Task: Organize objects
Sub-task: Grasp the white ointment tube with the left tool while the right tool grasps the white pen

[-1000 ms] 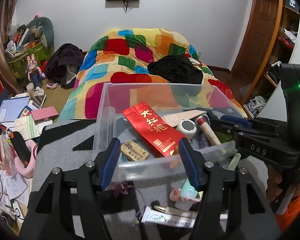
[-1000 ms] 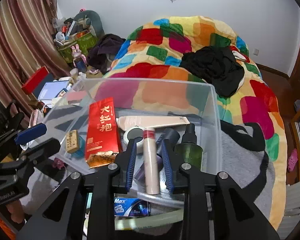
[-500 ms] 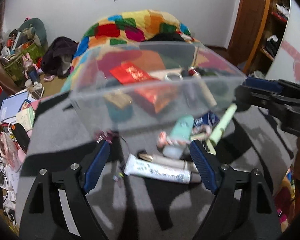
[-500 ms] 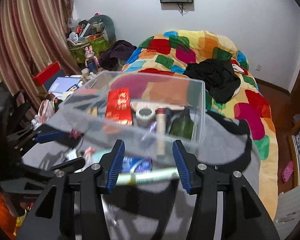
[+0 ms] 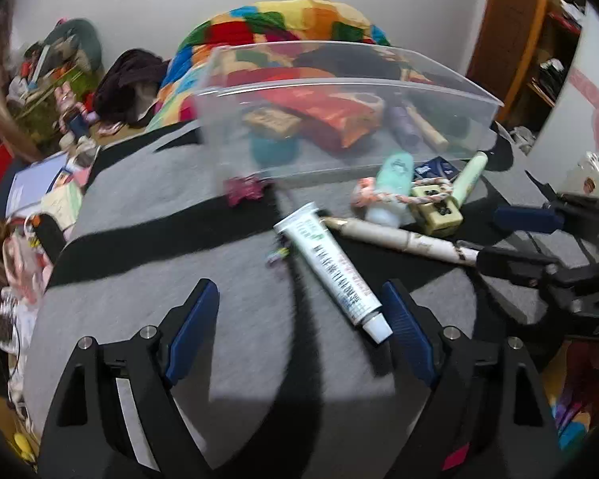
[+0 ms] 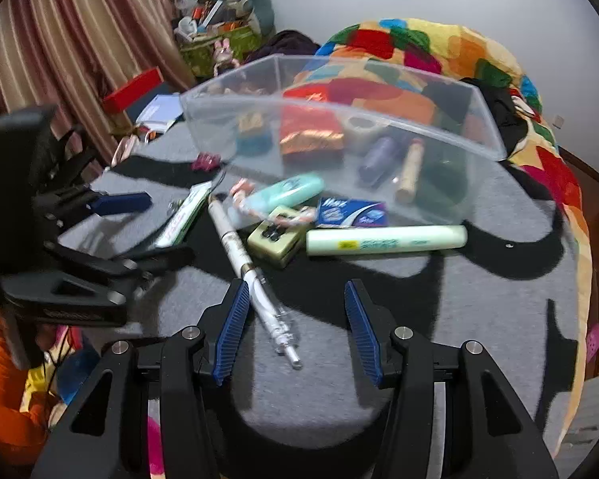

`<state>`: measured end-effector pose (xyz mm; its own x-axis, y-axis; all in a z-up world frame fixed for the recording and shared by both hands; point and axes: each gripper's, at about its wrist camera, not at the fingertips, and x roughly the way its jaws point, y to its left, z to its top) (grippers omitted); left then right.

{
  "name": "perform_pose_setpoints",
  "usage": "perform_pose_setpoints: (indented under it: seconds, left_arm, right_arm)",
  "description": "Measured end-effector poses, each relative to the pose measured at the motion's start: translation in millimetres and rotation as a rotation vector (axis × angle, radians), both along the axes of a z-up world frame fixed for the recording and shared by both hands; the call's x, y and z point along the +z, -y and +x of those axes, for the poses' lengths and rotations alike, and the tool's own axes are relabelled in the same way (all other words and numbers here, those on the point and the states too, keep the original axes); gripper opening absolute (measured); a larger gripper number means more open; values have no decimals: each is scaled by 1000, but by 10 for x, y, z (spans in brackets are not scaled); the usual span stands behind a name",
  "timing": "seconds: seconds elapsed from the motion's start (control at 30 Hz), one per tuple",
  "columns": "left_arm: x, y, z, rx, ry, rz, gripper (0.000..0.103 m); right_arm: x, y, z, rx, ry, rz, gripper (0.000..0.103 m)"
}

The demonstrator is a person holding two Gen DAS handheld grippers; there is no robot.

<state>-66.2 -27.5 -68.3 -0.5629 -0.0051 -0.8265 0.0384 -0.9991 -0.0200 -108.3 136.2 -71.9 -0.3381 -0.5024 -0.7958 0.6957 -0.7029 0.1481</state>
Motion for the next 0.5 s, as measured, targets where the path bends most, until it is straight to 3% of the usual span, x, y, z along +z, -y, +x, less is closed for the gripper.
perform_pose_setpoints:
  seconds: [0.13, 0.23, 0.37, 0.5]
  left_arm:
    - [92, 100, 25, 39, -27, 53, 84]
    - [112, 58, -15, 45, -41, 75, 80]
    - [21, -79, -64, 36, -21, 76, 51]
    - [10, -123, 6, 44, -48, 33, 33]
  right_arm:
    - [-50, 67, 15, 11, 1, 0, 45]
    - [-49, 100, 32, 19, 6, -9, 31]
    - [-40, 103, 97, 32, -4, -15, 24]
    - [-21, 77, 198, 70, -11, -17, 18]
